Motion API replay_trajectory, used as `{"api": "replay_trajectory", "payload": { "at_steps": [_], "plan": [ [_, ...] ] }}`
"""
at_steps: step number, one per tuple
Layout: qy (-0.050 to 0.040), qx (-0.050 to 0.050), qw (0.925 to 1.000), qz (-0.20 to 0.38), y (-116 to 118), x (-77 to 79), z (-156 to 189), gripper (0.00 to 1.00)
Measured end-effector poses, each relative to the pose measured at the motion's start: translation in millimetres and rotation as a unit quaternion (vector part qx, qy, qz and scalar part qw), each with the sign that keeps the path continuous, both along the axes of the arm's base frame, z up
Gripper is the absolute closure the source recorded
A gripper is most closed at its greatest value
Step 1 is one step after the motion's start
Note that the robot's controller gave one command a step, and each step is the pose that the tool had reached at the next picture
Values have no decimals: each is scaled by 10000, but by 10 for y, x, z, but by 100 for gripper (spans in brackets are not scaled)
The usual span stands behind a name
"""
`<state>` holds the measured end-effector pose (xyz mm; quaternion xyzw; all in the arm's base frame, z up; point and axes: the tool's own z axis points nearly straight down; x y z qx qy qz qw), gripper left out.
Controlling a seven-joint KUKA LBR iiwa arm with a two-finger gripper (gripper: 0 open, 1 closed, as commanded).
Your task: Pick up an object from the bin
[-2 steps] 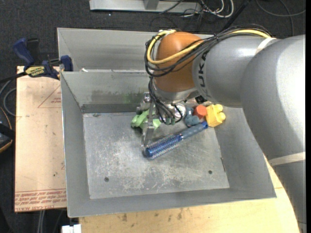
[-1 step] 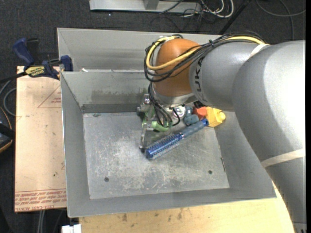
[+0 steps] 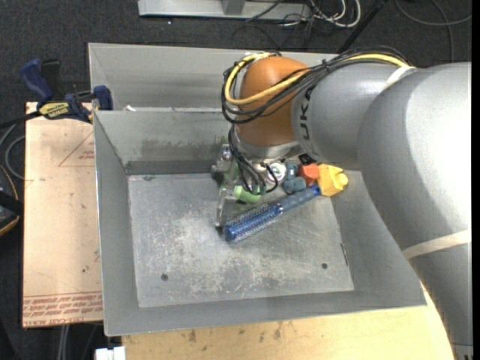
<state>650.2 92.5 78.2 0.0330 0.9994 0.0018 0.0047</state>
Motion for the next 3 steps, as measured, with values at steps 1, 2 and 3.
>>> {"api": "replay_trajectory", "payload": {
  "at_steps": [1, 2, 3],
  "plan": [
    [-11, 1, 10000, -10, -5, 6, 5, 100],
    [14, -5, 10000, -14, -3, 25, 368, 100],
    [29, -7, 10000, -18, 0, 32, 402, 100]
  ]
}}
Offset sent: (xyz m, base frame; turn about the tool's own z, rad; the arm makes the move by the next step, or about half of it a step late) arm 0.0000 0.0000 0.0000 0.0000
